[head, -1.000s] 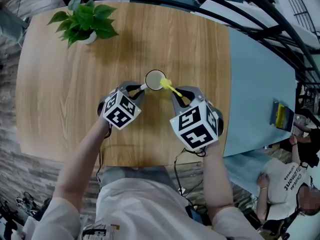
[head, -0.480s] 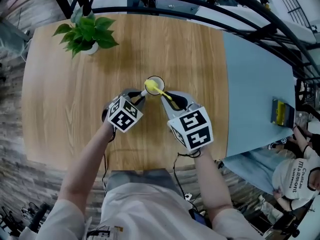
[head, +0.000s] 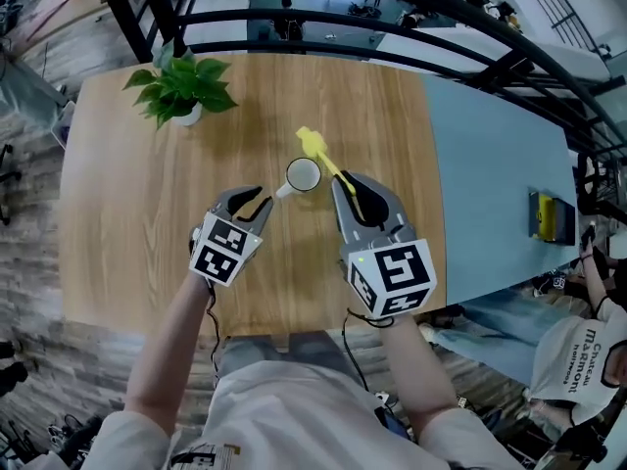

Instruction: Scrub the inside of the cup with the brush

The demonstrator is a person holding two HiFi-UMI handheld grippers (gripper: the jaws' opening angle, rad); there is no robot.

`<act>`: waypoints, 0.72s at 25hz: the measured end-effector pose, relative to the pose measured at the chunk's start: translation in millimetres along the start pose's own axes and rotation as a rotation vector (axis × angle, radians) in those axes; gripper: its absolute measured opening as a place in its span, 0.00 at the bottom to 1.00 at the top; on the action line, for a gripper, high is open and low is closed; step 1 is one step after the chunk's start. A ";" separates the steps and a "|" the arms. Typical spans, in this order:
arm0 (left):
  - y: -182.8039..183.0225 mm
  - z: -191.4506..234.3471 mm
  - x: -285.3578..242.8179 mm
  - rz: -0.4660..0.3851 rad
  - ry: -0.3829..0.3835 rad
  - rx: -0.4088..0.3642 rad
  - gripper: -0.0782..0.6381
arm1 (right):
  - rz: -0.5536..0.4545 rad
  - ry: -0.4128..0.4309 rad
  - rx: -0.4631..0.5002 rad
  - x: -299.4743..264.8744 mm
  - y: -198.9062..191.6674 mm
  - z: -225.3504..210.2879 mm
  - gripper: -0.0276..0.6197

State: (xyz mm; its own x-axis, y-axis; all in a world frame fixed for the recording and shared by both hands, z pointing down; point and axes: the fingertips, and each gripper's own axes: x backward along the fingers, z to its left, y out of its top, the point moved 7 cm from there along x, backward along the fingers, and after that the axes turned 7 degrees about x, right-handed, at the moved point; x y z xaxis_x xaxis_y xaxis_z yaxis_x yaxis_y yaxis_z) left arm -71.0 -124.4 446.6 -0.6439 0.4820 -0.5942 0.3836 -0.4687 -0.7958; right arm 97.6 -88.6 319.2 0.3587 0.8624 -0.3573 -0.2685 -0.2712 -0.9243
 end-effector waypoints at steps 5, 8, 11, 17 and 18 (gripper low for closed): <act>52.2 -12.3 58.3 -0.155 0.040 0.007 0.17 | -0.100 -0.026 -0.024 32.1 33.2 0.7 0.09; 81.8 -20.7 91.6 -0.249 0.065 0.013 0.14 | -0.159 -0.047 -0.018 54.4 53.0 0.2 0.09; 109.7 -30.4 120.6 -0.332 0.079 0.011 0.12 | -0.224 -0.063 -0.022 73.8 71.4 -1.2 0.09; 153.3 -58.3 172.8 -0.466 0.122 -0.074 0.11 | -0.352 -0.085 -0.008 113.7 108.5 0.4 0.09; 160.4 -64.0 181.5 -0.490 0.127 -0.089 0.11 | -0.370 -0.082 0.000 121.1 114.8 1.0 0.09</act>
State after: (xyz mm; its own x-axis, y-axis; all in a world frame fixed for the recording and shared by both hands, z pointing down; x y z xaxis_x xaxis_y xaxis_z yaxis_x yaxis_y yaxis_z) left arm -84.0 -64.8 203.7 -0.6785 0.7183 -0.1541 0.1154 -0.1029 -0.9880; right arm 109.3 -14.9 170.0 0.3588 0.9333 0.0130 -0.1338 0.0652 -0.9889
